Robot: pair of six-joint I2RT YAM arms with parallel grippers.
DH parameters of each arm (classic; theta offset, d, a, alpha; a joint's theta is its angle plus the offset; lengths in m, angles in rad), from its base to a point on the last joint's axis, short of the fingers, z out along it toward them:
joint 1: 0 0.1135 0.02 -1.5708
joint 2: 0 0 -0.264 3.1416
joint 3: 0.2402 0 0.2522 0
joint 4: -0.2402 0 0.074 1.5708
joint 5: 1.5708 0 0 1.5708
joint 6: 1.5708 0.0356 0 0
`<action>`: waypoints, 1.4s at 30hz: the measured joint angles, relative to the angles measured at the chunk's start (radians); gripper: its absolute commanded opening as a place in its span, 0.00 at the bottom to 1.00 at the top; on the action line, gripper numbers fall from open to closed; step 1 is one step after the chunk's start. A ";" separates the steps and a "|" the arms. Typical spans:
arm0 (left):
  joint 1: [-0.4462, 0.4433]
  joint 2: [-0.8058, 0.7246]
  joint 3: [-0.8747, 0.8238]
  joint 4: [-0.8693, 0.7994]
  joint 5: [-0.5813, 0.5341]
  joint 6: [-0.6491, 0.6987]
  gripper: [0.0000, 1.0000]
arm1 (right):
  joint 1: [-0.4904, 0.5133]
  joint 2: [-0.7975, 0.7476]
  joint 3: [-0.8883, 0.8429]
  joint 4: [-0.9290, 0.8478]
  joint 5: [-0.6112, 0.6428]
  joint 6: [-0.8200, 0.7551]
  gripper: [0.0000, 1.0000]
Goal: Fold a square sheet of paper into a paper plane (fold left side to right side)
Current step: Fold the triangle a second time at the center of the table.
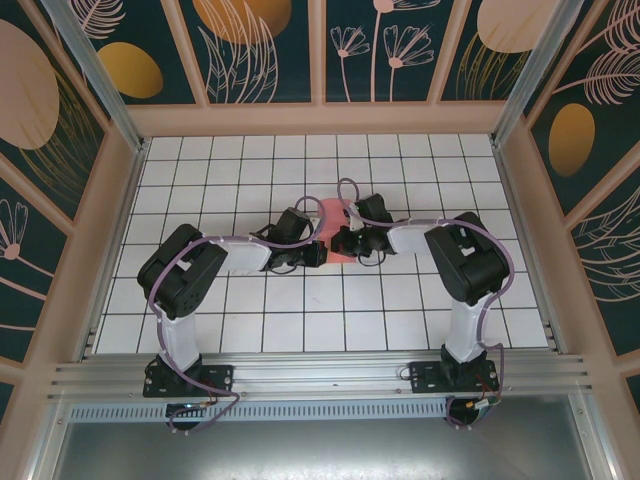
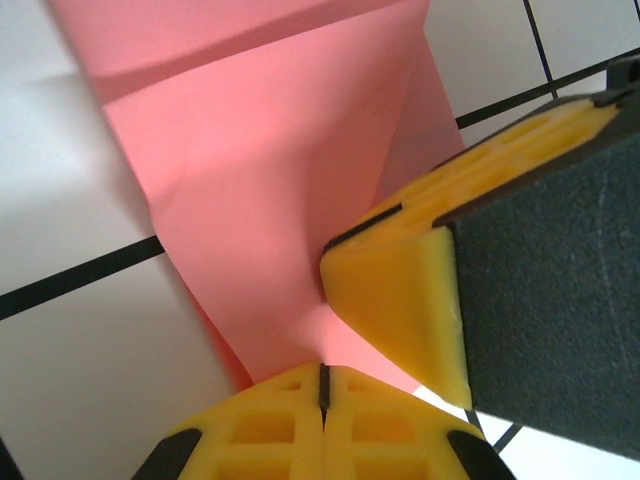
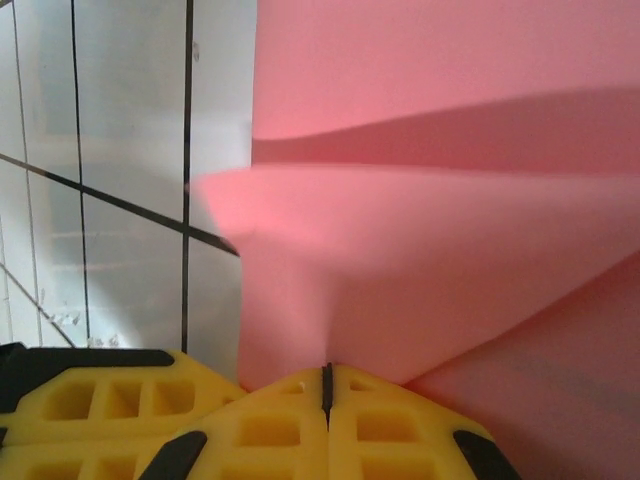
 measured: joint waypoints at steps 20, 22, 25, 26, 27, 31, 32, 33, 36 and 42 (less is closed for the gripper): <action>0.000 -0.003 -0.005 0.002 -0.010 0.000 0.07 | -0.084 0.029 0.066 -0.065 0.035 -0.052 0.00; 0.000 -0.003 -0.005 0.002 -0.011 0.000 0.07 | -0.088 0.036 0.079 -0.081 0.027 -0.055 0.00; 0.000 -0.003 -0.006 0.006 -0.011 0.000 0.07 | -0.098 0.050 0.101 -0.104 0.011 -0.061 0.00; 0.000 -0.003 -0.006 0.006 -0.012 0.000 0.07 | -0.104 0.054 0.107 -0.108 0.005 -0.064 0.00; 0.000 -0.003 -0.006 0.006 -0.012 0.000 0.06 | -0.109 0.057 0.110 -0.110 -0.001 -0.068 0.00; 0.000 -0.003 -0.006 0.006 -0.014 0.000 0.07 | -0.148 0.057 0.113 -0.109 0.002 -0.079 0.00; 0.000 -0.004 -0.007 0.006 -0.014 0.000 0.07 | -0.161 0.057 0.113 -0.109 0.003 -0.082 0.00; 0.000 -0.005 -0.008 0.005 -0.014 0.000 0.07 | -0.171 0.057 0.114 -0.109 0.006 -0.084 0.00; 0.000 -0.008 -0.010 0.002 -0.014 0.001 0.07 | -0.196 0.062 0.121 -0.110 0.008 -0.093 0.00; 0.000 -0.012 -0.012 -0.002 -0.014 0.000 0.07 | -0.208 0.041 0.113 -0.106 0.039 -0.104 0.00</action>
